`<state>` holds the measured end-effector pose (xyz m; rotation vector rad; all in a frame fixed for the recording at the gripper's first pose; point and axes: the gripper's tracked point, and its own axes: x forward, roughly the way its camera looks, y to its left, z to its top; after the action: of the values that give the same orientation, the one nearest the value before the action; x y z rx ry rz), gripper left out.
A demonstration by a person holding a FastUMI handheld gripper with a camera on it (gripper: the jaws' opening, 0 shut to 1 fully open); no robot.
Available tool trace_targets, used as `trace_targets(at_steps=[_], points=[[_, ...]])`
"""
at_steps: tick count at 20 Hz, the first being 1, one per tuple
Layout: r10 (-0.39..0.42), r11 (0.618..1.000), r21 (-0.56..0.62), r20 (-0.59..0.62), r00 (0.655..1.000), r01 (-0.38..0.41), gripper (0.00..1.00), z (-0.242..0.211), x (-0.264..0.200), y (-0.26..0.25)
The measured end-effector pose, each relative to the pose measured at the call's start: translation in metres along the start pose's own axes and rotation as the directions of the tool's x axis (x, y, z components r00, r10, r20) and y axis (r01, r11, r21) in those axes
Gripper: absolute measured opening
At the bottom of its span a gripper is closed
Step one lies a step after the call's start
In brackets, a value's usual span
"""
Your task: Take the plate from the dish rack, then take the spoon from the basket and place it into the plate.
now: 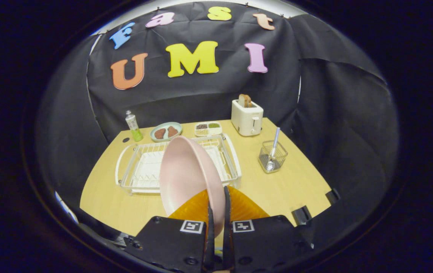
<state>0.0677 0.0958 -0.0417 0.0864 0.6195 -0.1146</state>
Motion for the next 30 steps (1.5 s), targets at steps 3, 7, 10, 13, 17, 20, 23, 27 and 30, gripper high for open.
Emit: trace_targets(at_steps=[3, 7, 10, 13, 17, 20, 23, 27, 30], points=[[0.044, 0.999, -0.011, -0.041, 0.998, -0.044, 0.14, -0.040, 0.015, 0.011], [0.025, 0.999, -0.038, -0.078, 0.997, -0.028, 0.14, -0.081, 0.038, 0.010], [0.007, 0.998, -0.055, -0.096, 0.995, -0.012, 0.14, -0.093, 0.047, 0.000], [0.046, 0.998, -0.034, -0.107, 0.993, -0.050, 0.14, -0.102, 0.063, -0.011], [0.057, 0.997, -0.047, -0.120, 0.991, -0.063, 0.21, -0.123, 0.077, -0.034], [0.104, 0.994, -0.019, -0.127, 0.986, -0.108, 0.28, -0.131, 0.087, -0.041], [0.120, 0.992, -0.031, -0.027, 0.992, -0.121, 0.33, -0.117, 0.086, -0.049], [0.114, 0.992, -0.058, 0.120, 0.986, -0.108, 0.73, -0.088, 0.068, -0.064], [0.095, 0.995, -0.054, 0.196, 0.976, -0.086, 0.92, -0.070, 0.056, -0.084]])
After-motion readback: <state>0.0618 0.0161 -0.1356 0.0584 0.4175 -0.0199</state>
